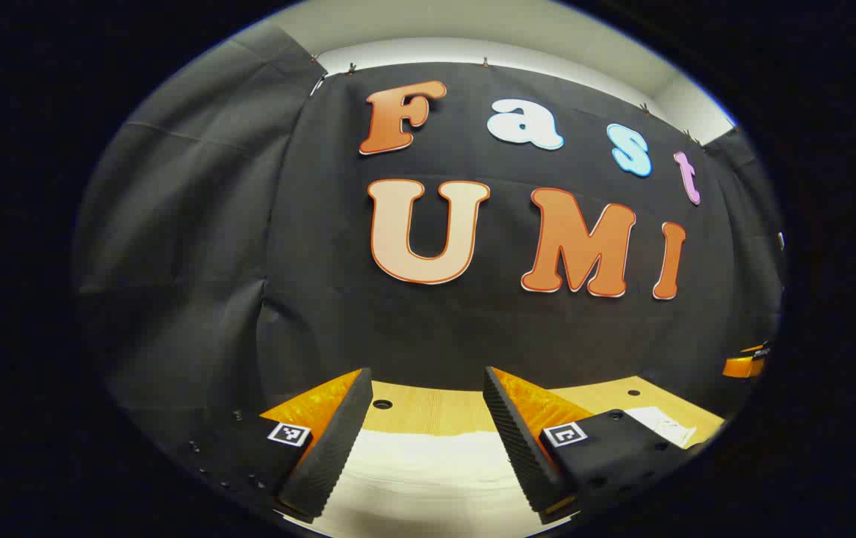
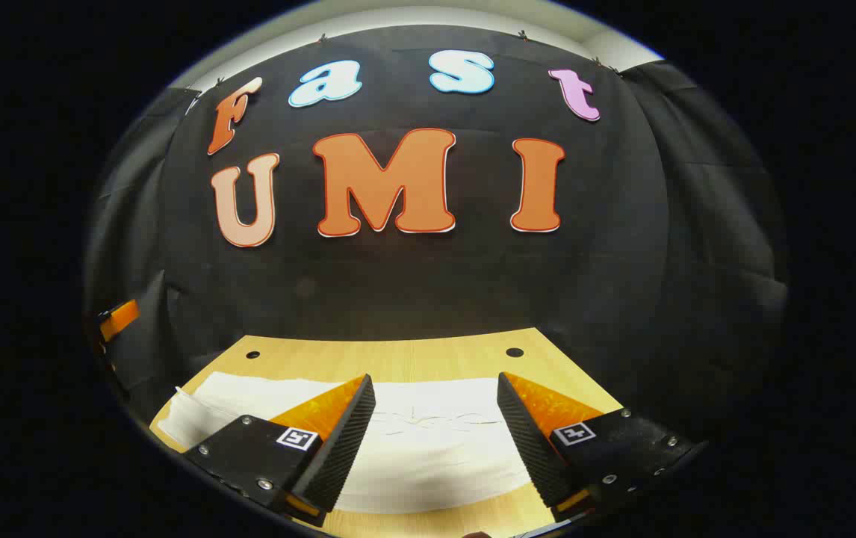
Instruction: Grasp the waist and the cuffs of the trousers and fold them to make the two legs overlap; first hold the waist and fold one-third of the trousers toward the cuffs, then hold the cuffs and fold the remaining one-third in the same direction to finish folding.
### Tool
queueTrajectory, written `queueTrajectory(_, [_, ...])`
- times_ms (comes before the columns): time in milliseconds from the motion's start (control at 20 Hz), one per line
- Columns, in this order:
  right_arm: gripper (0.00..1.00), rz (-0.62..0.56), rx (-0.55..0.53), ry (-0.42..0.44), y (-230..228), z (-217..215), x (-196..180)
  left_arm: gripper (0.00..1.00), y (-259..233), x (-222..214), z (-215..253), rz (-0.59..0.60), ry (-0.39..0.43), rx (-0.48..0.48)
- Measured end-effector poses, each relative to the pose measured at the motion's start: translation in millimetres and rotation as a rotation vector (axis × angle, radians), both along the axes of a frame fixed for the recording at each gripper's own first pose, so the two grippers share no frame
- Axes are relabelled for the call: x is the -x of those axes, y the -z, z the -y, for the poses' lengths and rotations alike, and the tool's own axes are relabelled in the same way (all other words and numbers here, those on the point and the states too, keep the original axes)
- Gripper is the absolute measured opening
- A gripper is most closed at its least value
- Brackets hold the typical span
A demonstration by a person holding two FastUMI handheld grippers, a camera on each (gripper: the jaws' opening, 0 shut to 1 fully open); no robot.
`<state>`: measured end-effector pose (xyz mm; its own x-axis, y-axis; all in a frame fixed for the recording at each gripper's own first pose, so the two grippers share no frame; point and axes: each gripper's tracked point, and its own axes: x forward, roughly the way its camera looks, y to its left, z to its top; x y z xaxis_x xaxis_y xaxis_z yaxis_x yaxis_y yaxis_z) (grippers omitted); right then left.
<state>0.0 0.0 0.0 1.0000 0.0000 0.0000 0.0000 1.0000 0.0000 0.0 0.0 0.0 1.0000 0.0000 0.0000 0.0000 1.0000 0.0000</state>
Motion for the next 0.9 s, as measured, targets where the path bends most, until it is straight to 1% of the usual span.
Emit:
queueTrajectory(50, [0.98, -0.006, -0.003, -0.004, 0.3, 2.9, -0.8, 0.98, 2.7, -0.3, -3.8, -0.009, -0.015, -0.02])
queueTrajectory(200, [0.99, -0.011, -0.019, -0.015, -2.7, 6.1, -5.3, 0.97, 2.8, 0.4, -3.2, -0.018, -0.02, -0.047])
queueTrajectory(450, [0.99, -0.022, -0.021, -0.04, -0.5, 0.3, -11.2, 0.98, 9.5, 1.2, 1.7, -0.05, 0.004, 0.005])
queueTrajectory(650, [0.99, -0.045, -0.028, -0.061, 5.3, -5.7, -15.8, 0.97, 12.7, 1.0, -7.7, -0.059, -0.019, -0.008])
queueTrajectory(800, [0.99, -0.062, -0.037, -0.057, 12.4, -4.0, -18.3, 0.97, 15.5, 1.2, -15.2, -0.068, -0.037, -0.019])
queueTrajectory(900, [0.99, -0.08, -0.061, -0.055, 18.3, -3.1, -19.9, 0.98, 16.7, 1.8, -19.8, -0.071, -0.046, -0.027])
